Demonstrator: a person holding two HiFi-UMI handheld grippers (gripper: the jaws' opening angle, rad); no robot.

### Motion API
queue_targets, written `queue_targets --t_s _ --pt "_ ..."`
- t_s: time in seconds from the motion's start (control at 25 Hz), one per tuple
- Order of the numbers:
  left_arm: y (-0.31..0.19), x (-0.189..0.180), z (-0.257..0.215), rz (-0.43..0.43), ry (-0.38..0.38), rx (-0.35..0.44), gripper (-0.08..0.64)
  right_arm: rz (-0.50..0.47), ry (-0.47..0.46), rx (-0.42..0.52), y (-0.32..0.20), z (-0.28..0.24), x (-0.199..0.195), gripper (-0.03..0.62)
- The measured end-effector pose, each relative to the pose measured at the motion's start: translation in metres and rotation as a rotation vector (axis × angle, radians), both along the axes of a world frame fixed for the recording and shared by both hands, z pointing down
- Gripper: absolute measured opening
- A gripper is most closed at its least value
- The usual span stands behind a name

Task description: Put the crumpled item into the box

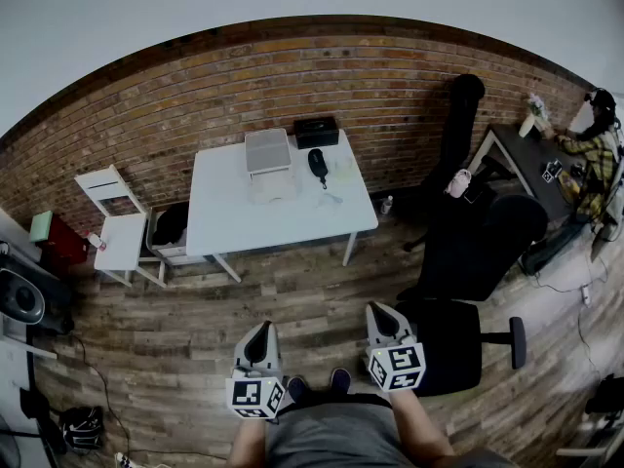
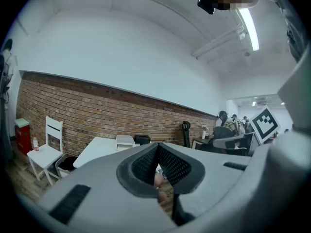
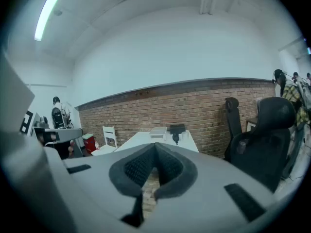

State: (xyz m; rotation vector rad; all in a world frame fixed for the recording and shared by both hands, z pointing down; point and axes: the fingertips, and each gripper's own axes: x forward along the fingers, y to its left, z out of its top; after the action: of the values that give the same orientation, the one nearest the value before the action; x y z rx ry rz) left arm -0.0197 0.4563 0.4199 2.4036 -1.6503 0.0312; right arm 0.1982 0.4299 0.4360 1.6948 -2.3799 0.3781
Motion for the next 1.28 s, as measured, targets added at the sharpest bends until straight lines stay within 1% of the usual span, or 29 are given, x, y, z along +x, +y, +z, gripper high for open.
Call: queue_targets --t_s 0.12,0.32,0.76,0.88,1.0,1.16,1.28 --pt "0.0 0.001 -0.003 0.007 -0.001 0.01 0.003 0.006 -0.008 0.004 0.0 -0.003 0.002 0.002" --pt "0.0 -0.001 -0.006 0.002 -0.004 0.005 0.003 0.01 -0.015 0.009 0.002 -0.005 0.004 0.002" --pt "-0.007 -0.001 -0.007 0.01 -0.003 0.017 0.003 0.002 -0.008 0.012 0.0 -0.006 0.001 0.002" --pt "-0.009 -0.004 -0.009 0.007 -0.005 0.018 0.003 0.011 -0.027 0.005 -0.002 -0.007 0.002 0.002" --pt "-0.011 -0.006 -0.009 0.011 0.008 0.021 0.003 0.01 -0.04 0.001 -0.003 -0.007 -0.001 0.002" --pt "-0.007 -0.008 -0.009 0.035 0.022 0.021 0.003 -0.011 0.011 0.045 0.001 -0.014 -0.009 0.003" --pt "-0.008 -0.015 -0.011 0.038 0.002 0.025 0.003 -0.021 0.001 0.06 0.0 -0.019 -0.021 0.003"
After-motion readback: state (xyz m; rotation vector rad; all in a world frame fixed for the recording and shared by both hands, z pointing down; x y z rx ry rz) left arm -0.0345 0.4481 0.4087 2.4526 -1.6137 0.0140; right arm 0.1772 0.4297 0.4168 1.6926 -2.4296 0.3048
